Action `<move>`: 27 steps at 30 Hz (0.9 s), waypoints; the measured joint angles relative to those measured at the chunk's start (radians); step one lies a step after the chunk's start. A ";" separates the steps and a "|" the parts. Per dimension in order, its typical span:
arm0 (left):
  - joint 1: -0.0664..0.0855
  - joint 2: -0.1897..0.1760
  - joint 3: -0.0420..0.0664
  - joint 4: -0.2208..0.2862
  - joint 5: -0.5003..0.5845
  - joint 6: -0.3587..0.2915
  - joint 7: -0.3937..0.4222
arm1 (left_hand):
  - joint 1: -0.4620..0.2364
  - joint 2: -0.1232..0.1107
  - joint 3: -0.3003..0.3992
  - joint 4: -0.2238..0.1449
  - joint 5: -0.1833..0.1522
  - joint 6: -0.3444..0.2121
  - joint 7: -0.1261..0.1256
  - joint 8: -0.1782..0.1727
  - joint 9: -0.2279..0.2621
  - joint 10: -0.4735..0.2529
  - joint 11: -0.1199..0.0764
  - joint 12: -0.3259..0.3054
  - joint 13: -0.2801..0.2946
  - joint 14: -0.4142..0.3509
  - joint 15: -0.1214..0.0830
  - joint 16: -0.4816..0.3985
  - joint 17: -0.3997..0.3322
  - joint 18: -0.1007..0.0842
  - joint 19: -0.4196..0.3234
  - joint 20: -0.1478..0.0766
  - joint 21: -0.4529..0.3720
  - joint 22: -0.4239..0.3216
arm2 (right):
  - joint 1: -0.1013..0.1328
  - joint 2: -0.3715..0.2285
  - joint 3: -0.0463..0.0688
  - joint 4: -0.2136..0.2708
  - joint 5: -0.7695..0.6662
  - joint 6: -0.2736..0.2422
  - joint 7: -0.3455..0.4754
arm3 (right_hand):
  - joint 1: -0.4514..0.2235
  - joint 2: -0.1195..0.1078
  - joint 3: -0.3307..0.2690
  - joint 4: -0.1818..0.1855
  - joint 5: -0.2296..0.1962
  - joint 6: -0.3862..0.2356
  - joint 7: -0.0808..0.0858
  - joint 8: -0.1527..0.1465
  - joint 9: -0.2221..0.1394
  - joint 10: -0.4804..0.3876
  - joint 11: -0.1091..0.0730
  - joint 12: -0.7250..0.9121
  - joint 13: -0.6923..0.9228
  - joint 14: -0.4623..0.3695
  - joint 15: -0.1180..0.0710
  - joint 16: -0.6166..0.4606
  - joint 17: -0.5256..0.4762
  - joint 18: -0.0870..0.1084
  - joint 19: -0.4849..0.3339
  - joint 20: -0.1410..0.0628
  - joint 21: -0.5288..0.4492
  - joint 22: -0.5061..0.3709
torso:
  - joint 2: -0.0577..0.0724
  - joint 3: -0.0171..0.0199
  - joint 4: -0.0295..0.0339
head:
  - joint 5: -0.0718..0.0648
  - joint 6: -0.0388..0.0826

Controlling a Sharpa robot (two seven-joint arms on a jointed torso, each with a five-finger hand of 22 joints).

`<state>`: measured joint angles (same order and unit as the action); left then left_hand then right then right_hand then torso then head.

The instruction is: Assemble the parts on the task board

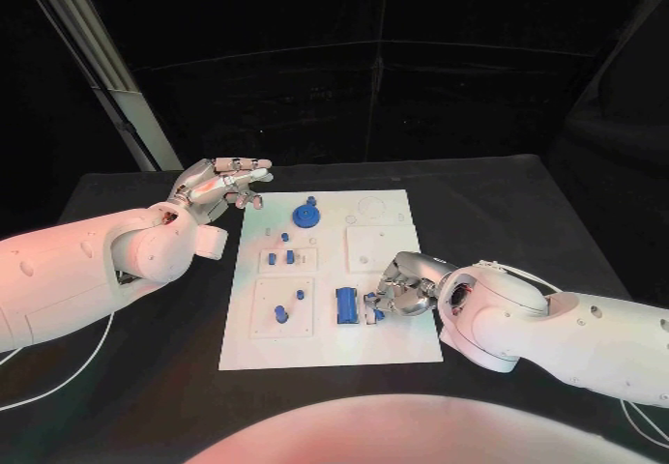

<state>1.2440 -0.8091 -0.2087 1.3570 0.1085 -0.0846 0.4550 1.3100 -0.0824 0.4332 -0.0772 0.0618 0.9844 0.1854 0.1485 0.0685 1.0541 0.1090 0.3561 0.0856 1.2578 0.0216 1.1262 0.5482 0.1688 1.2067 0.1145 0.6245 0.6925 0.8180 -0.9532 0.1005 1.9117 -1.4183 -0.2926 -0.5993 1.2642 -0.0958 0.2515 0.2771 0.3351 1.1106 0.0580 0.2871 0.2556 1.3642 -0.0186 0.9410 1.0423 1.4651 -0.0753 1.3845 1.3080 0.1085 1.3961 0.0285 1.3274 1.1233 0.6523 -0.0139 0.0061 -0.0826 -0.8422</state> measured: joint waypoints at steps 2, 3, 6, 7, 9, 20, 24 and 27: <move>0.000 0.000 0.000 0.000 0.000 0.000 0.000 | 0.000 0.000 0.000 0.000 0.000 0.000 0.000 0.000 0.000 0.000 0.000 0.000 0.000 0.000 0.000 0.000 0.000 0.000 0.000 0.000 0.000 0.000 | 0.000 0.003 0.000 -0.002 -0.002 0.004 -0.001 | 0.000 0.000 0.000 0.000 0.000 0.000 0.000 0.000 0.001 0.003 -0.003 0.000 0.001 0.000 0.000 0.002 0.000 0.000 0.000 0.000 0.000 0.000 | 0.000 0.0001 -0.0002 | 0.001 -0.001; 0.000 0.000 0.000 0.000 0.000 0.000 0.000 | 0.000 0.000 0.000 0.000 0.000 0.000 0.000 0.000 0.000 0.000 0.000 0.000 0.000 0.000 0.000 0.000 0.000 0.000 0.000 0.000 0.000 0.000 | 0.000 0.004 0.000 -0.003 -0.003 0.006 -0.002 | 0.000 0.000 0.000 0.000 0.000 0.000 0.000 0.000 0.001 0.003 -0.003 0.000 0.003 0.000 0.000 0.004 0.000 0.000 0.000 0.000 0.000 0.000 | 0.000 0.0004 -0.0005 | 0.001 -0.001; 0.000 0.000 0.000 0.001 0.000 0.000 0.000 | 0.000 0.000 0.000 0.000 0.000 0.000 0.000 0.000 0.000 0.000 0.000 0.000 0.000 0.000 0.000 0.000 0.000 0.000 0.000 0.000 0.000 0.000 | 0.000 0.008 0.000 -0.006 -0.006 0.015 -0.004 | 0.000 0.000 -0.003 -0.003 0.000 0.003 -0.004 0.000 0.001 0.003 -0.003 0.006 0.004 0.000 0.000 0.004 0.000 0.000 0.000 0.000 0.000 0.001 | 0.000 0.0008 -0.0010 | 0.002 -0.002; 0.000 0.000 0.000 0.001 0.000 0.000 0.000 | 0.000 0.000 0.000 0.000 0.000 0.000 0.000 0.000 0.000 0.000 0.000 0.000 0.000 0.000 0.000 0.000 0.000 0.000 0.000 0.000 0.000 0.000 | 0.000 0.009 0.000 -0.008 -0.007 0.020 -0.005 | 0.000 0.000 -0.003 -0.003 0.000 0.004 -0.004 0.000 0.001 0.003 -0.003 0.006 0.004 0.002 -0.002 0.004 0.000 0.000 0.000 0.000 0.000 0.001 | 0.000 0.0010 -0.0010 | 0.002 -0.002; 0.000 -0.001 0.000 0.001 0.000 0.000 -0.001 | 0.000 0.000 0.000 0.000 0.000 0.000 0.000 0.000 0.000 0.000 0.000 0.000 0.000 0.000 0.000 0.000 0.000 0.000 0.000 0.000 0.000 0.000 | 0.000 0.011 0.000 -0.009 -0.009 0.027 -0.006 | 0.000 0.000 -0.003 -0.003 0.001 0.004 -0.004 0.000 0.004 0.003 -0.003 0.006 0.005 0.004 -0.004 0.004 0.000 0.000 0.000 0.000 0.000 0.001 | -0.001 0.0011 -0.0010 | 0.002 -0.003; 0.000 -0.001 0.000 0.001 0.000 0.000 -0.001 | 0.000 0.000 0.000 0.000 0.000 0.000 0.000 0.000 0.000 0.000 0.000 0.000 0.000 0.000 0.000 0.000 0.000 0.000 0.000 0.000 0.000 0.000 | 0.002 0.019 0.001 -0.014 -0.026 0.063 -0.009 | -0.009 0.009 -0.008 -0.003 0.005 0.004 -0.004 0.003 0.004 0.006 -0.006 0.006 0.009 0.004 -0.003 0.004 0.000 0.000 0.000 0.000 0.004 0.001 | -0.001 0.0025 -0.0013 | 0.005 -0.004; 0.000 -0.001 0.000 0.001 0.000 0.000 -0.002 | 0.000 0.000 0.000 0.000 0.000 0.000 0.000 0.000 0.000 0.000 0.000 0.000 0.000 0.000 0.000 0.000 0.000 0.000 0.000 0.000 0.000 0.000 | 0.002 0.022 0.001 -0.015 -0.035 0.069 -0.010 | -0.031 0.017 -0.027 0.005 0.002 0.009 -0.002 0.003 0.006 0.010 -0.003 0.006 0.011 0.004 -0.003 0.004 0.000 0.000 0.000 0.000 0.004 0.001 | -0.001 0.0031 -0.0018 | 0.005 -0.003; 0.000 -0.001 0.000 0.002 0.000 0.000 -0.002 | 0.000 0.000 0.000 0.000 0.000 -0.002 0.002 0.000 0.000 -0.002 -0.002 0.000 0.000 0.000 0.000 0.000 0.000 0.000 0.000 0.000 0.000 0.000 | 0.001 0.024 0.000 -0.017 -0.041 0.071 -0.011 | -0.057 0.022 -0.051 0.010 -0.004 0.009 -0.002 0.003 0.006 0.010 -0.003 0.006 0.014 0.004 -0.003 0.004 0.000 0.000 0.000 0.000 0.004 0.001 | -0.001 0.0036 -0.0021 | 0.005 -0.002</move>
<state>1.2441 -0.8102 -0.2086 1.3587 0.1086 -0.0845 0.4530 1.3100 -0.0824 0.4332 -0.0772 0.0618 0.9823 0.1875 0.1484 0.0685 1.0522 0.1071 0.3564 0.0856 1.2576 0.0214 1.1262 0.5481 0.1689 1.2067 0.1145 0.6245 0.6925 0.8189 -0.9295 0.1009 1.8952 -1.4594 -0.2212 -0.6107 1.2074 -0.0734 0.2002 0.2875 0.3308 1.1197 0.0560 0.2905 0.2612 1.3742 -0.0214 0.9474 1.0565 1.4688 -0.0788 1.3883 1.3077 0.1085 1.3960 0.0285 1.3313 1.1246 0.6509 -0.0103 0.0040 -0.0779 -0.8441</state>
